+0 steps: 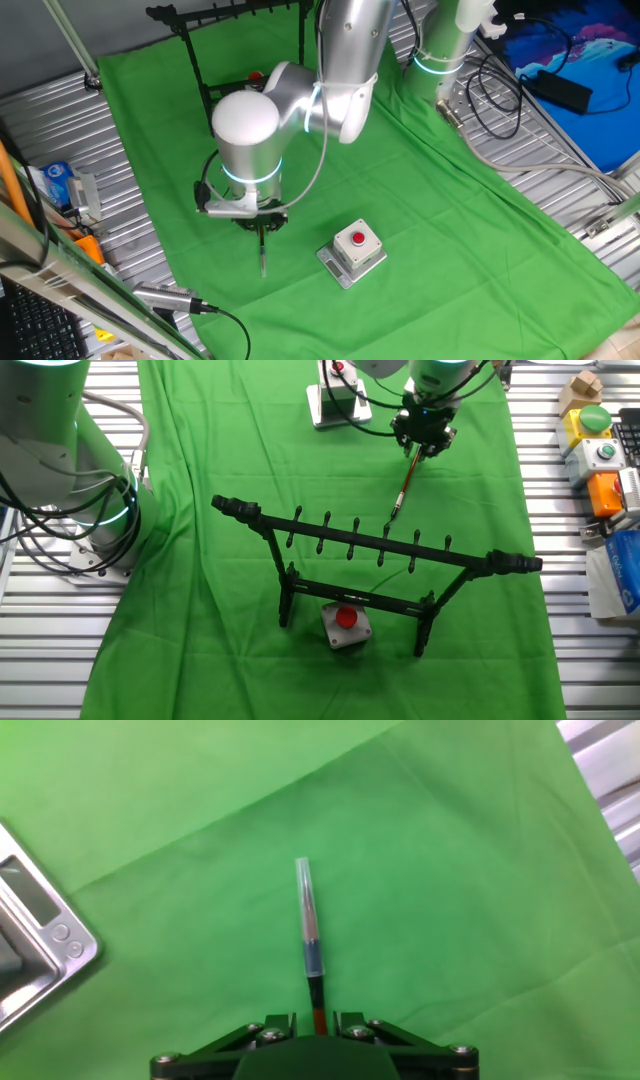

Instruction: Place the brush on the pen rack

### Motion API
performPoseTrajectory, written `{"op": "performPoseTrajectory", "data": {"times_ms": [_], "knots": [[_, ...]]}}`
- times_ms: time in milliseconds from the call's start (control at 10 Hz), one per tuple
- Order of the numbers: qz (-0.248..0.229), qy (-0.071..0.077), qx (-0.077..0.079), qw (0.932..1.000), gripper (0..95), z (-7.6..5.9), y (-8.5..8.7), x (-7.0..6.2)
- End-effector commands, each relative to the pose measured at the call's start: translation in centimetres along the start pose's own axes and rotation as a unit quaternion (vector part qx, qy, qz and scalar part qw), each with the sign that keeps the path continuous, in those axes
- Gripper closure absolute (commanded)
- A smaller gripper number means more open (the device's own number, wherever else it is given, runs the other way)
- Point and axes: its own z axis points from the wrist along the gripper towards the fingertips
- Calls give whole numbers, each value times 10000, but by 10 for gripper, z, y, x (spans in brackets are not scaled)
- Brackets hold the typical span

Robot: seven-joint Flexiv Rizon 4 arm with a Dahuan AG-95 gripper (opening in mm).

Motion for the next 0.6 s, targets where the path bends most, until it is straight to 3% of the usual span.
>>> {"op": "performPoseTrajectory", "data": {"times_ms": [100, 600], "knots": [[-27, 23, 42, 10000, 760, 2, -2, -1], [-114, 25, 95, 9999, 760, 4, -3, -2]]}}
